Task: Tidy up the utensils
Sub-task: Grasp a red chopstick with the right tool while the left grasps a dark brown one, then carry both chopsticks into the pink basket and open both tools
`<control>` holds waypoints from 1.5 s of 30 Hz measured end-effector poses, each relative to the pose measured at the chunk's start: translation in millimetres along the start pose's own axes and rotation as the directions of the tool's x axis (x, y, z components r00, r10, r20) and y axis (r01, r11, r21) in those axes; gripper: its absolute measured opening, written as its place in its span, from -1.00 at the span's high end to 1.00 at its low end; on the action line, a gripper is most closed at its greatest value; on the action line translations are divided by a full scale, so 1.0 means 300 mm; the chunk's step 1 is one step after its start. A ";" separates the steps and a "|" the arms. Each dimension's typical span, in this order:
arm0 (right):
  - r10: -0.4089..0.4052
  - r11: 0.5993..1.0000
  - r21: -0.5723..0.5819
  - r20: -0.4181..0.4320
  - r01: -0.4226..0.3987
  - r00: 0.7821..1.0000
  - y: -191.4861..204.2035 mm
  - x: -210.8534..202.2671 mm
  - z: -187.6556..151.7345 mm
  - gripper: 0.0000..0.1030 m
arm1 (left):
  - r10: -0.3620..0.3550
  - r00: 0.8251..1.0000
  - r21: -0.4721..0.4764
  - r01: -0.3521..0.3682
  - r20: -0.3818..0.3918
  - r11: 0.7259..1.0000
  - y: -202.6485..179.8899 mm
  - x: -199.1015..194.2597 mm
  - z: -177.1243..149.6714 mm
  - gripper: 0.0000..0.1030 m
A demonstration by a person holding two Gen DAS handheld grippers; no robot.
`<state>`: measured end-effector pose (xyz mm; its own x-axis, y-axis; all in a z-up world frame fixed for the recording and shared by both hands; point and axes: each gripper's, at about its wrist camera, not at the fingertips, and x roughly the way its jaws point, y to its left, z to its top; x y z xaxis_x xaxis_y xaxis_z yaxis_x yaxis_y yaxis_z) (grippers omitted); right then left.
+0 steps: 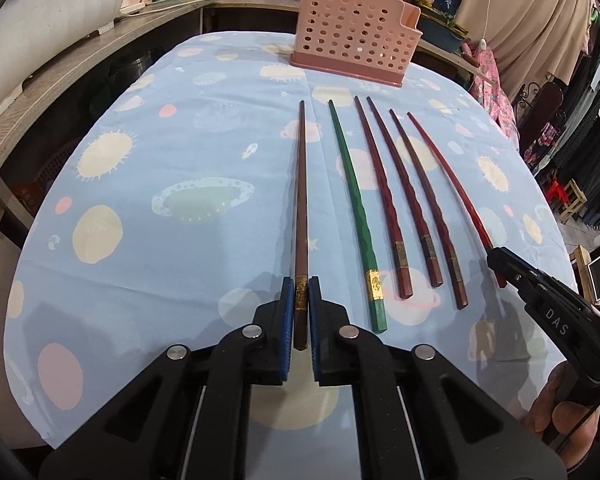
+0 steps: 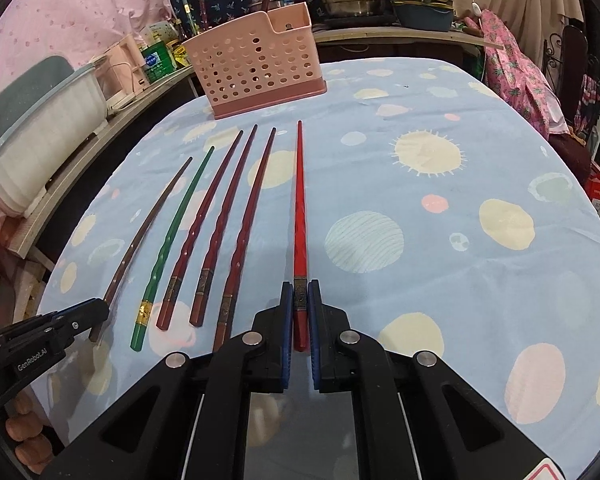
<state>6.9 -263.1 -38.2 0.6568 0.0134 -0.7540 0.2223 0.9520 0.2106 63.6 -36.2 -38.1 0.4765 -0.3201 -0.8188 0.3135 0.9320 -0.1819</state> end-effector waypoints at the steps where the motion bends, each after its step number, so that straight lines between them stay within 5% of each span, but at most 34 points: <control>1: 0.002 1.000 0.000 0.006 -0.002 1.000 -0.001 -0.009 0.005 0.87 | -0.002 1.000 -0.002 0.002 0.005 1.000 0.002 -0.009 0.006 0.87; 11: 0.021 1.000 0.000 0.119 -0.021 0.993 -0.011 -0.149 0.124 0.87 | -0.017 0.993 -0.014 0.019 0.119 1.000 0.009 -0.171 0.118 0.87; 22: 0.028 1.000 0.000 0.298 -0.029 0.954 -0.036 -0.317 0.356 0.87 | -0.008 0.958 0.002 0.007 0.288 1.000 0.006 -0.348 0.333 0.87; 35: 0.047 0.999 0.001 0.366 -0.051 0.929 -0.049 -0.316 0.583 0.87 | 0.012 0.926 0.003 -0.014 0.378 1.000 -0.015 -0.360 0.611 0.87; 45: 0.131 0.991 -0.029 0.478 -0.134 0.868 0.019 -0.374 0.866 0.87 | 0.018 0.875 0.000 -0.021 0.483 1.000 -0.065 -0.420 0.861 0.87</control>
<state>121.6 -338.8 209.2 0.9442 -0.0096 -0.3293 0.1112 0.9501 0.2914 209.5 -57.8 209.3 0.8198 -0.3452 -0.4570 0.3034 0.9385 -0.1647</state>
